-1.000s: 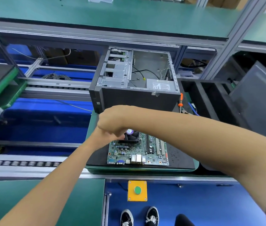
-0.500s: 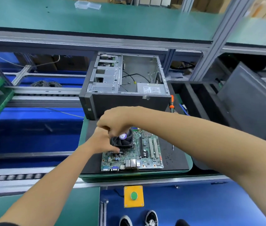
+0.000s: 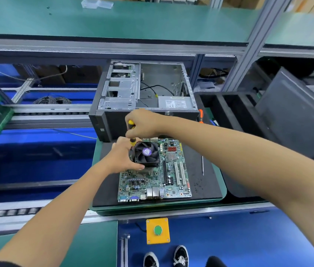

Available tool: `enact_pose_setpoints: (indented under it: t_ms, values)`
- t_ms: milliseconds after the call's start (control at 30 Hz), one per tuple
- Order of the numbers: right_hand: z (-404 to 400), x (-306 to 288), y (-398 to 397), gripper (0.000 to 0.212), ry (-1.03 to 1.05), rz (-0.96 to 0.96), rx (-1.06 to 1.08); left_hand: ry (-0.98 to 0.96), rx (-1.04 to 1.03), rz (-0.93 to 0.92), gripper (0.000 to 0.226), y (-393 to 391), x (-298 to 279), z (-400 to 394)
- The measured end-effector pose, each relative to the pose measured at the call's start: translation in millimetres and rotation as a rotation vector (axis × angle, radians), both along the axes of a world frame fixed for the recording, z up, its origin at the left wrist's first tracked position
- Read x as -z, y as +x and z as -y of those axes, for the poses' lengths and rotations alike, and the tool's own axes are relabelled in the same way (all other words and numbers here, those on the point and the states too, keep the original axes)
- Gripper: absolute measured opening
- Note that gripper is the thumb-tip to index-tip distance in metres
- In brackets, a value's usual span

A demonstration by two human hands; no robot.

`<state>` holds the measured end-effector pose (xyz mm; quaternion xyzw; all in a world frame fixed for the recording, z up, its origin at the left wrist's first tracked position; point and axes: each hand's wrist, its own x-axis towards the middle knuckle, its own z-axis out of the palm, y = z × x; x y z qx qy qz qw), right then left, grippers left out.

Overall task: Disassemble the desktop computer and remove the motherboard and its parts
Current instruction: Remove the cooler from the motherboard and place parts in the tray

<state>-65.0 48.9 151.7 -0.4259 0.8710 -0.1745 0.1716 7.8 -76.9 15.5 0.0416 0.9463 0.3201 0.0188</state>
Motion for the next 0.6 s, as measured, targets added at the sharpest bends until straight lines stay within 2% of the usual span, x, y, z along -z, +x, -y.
enact_pose_setpoints:
  t_ms: [100, 300, 400, 500, 533, 600]
  values:
    - [-2, -5, -3, 0.022, -0.106, -0.006, 0.102, 0.013, 0.001, -0.037, 0.078, -3, -5, 5]
    - [-5, -22, -8, 0.031, -0.339, 0.091, 0.239, 0.083, -0.007, -0.036, 0.081, -2, -14, 3]
    - [-8, -34, -15, 0.030, -0.369, 0.105, 0.281, 0.054, 0.011, -0.024, 0.079, -4, -15, -1]
    - [-19, -32, -23, 0.010, -0.196, 0.163, 0.206, 0.068, 0.013, -0.020, 0.078, -7, -18, -6]
    - [-25, -28, -23, 0.006, -0.073, 0.092, 0.131, 0.079, 0.009, -0.025, 0.079, -7, -19, -8]
    - [-39, -17, -21, 0.013, 0.183, -0.067, -0.036, 0.101, 0.005, -0.034, 0.083, -10, -20, -12]
